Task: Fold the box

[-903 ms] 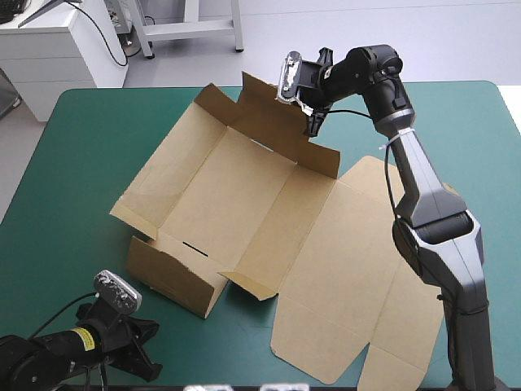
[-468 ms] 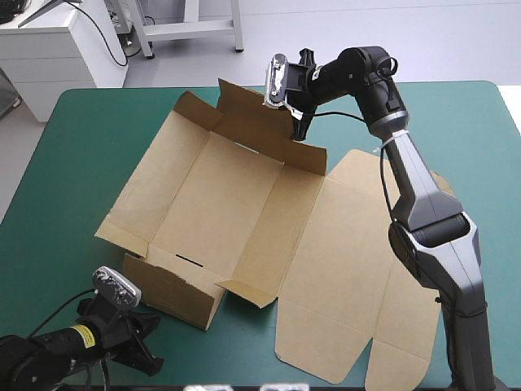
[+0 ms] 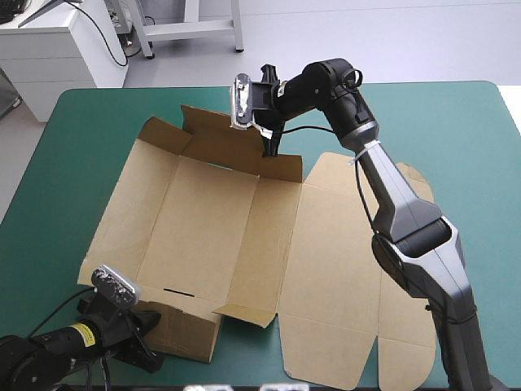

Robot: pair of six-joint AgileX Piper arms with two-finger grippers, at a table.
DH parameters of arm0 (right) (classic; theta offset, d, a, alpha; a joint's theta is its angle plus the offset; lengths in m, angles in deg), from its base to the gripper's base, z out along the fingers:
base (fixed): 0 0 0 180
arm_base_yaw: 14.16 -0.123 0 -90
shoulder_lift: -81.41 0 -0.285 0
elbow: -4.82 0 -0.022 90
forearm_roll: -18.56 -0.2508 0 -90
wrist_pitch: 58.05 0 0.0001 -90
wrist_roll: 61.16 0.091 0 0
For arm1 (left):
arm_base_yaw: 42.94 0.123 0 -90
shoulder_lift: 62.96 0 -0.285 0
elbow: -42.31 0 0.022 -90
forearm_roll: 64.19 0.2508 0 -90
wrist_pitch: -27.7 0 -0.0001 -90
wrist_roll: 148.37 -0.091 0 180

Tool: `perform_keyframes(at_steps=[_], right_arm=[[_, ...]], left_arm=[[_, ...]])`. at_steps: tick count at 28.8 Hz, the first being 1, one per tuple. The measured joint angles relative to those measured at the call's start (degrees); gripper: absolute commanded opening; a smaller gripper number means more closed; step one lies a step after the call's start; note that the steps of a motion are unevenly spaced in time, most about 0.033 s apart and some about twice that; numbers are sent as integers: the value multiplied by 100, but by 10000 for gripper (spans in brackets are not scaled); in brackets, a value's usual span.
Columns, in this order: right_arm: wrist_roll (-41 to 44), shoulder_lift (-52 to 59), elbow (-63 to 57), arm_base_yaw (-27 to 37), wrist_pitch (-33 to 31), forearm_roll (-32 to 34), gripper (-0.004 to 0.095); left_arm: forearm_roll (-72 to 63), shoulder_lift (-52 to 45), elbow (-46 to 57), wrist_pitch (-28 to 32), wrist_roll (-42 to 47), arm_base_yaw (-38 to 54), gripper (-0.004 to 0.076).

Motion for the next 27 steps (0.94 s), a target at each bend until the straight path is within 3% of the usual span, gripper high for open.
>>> perform_keyframes(at_steps=[14, 27], right_arm=[[-629, 0, -304, -206, 31, 568, -21], [-1635, -51, -681, -612, 188, 353, -21]], left_arm=[[-73, 0, 0, 13, 0, 0, -8], [-73, 0, 0, 41, 0, 0, -8]])
